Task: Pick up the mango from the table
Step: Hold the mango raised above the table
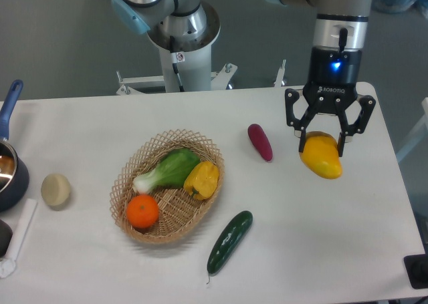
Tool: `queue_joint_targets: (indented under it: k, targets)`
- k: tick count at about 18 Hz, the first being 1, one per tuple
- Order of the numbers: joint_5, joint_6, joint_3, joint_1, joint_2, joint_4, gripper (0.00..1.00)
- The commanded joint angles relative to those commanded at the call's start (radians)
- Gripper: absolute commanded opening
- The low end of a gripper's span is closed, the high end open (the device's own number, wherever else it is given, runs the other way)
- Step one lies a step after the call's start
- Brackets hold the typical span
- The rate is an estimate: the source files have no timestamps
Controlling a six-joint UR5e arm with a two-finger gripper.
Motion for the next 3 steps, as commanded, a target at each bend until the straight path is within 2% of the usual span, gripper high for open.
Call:
queue_joint_targets:
  k: [3]
  targets:
    - [0.002,0.0,-0.002,-0.002,-0.002,0.0,0.47]
